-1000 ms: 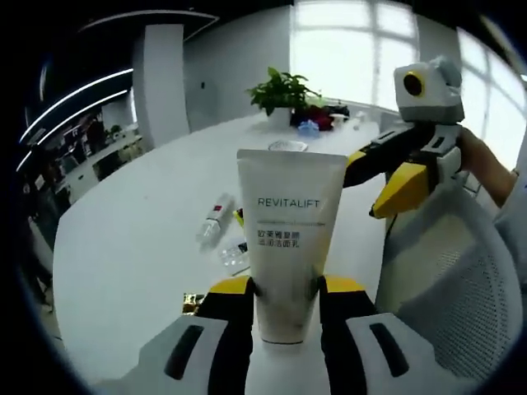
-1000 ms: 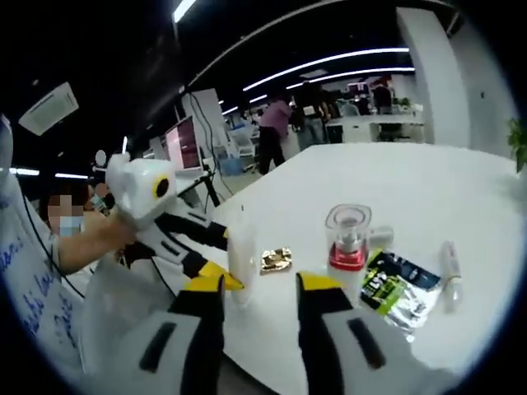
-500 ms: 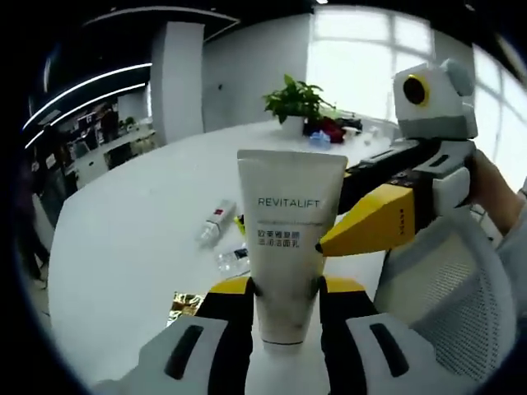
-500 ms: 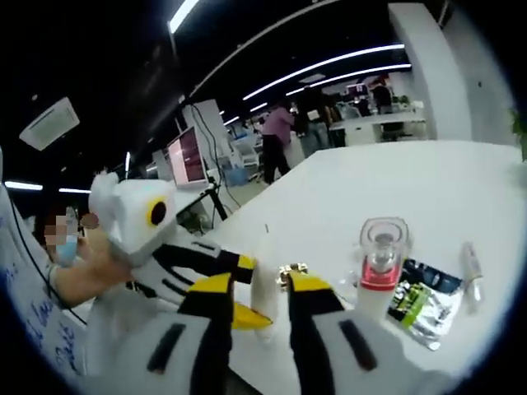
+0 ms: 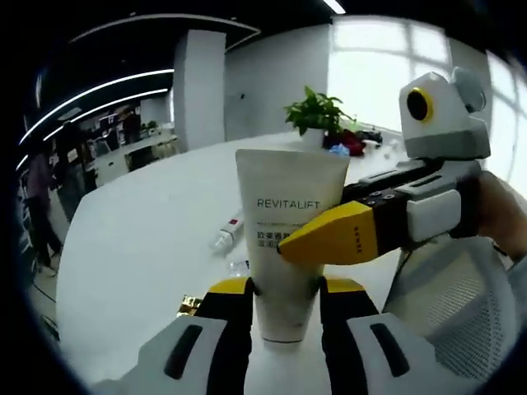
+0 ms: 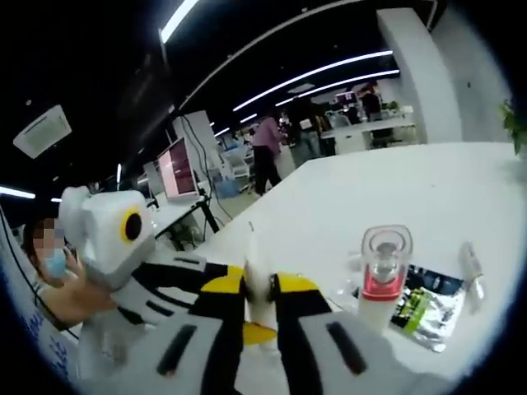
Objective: Arrange the skincare products in the storage area until every visible bottle or jar stands upright without overlapping.
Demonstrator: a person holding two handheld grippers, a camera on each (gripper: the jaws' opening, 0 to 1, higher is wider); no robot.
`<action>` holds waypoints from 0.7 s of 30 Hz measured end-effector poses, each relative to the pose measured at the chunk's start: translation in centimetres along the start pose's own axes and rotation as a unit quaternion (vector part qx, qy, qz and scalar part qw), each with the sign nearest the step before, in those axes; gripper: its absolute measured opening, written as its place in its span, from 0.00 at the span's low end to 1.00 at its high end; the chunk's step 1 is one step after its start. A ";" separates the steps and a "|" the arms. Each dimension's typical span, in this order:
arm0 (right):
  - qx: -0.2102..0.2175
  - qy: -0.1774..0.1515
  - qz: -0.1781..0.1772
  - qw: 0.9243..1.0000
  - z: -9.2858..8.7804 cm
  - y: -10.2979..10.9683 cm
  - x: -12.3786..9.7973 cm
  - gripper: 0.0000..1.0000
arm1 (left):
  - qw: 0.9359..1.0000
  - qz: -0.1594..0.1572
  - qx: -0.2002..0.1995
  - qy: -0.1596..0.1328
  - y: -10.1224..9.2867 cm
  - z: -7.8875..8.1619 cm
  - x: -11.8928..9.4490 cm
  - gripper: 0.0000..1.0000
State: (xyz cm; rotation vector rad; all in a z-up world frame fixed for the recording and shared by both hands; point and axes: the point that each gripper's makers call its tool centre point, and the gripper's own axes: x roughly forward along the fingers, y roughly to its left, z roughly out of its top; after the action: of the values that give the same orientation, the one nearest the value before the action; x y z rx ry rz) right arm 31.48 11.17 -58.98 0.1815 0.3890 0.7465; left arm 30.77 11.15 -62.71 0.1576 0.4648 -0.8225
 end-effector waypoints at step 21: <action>-0.143 0.032 0.131 0.980 -0.1 0.8 -1.8 0.10 | 0.985 -0.140 0.103 -0.006 -0.6 0.6 -0.5 0.39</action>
State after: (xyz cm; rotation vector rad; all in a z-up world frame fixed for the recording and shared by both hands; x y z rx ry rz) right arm 29.76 10.46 -58.34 -0.0648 0.3168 1.0615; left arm 30.21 10.88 -61.89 0.2827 0.3948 -1.1465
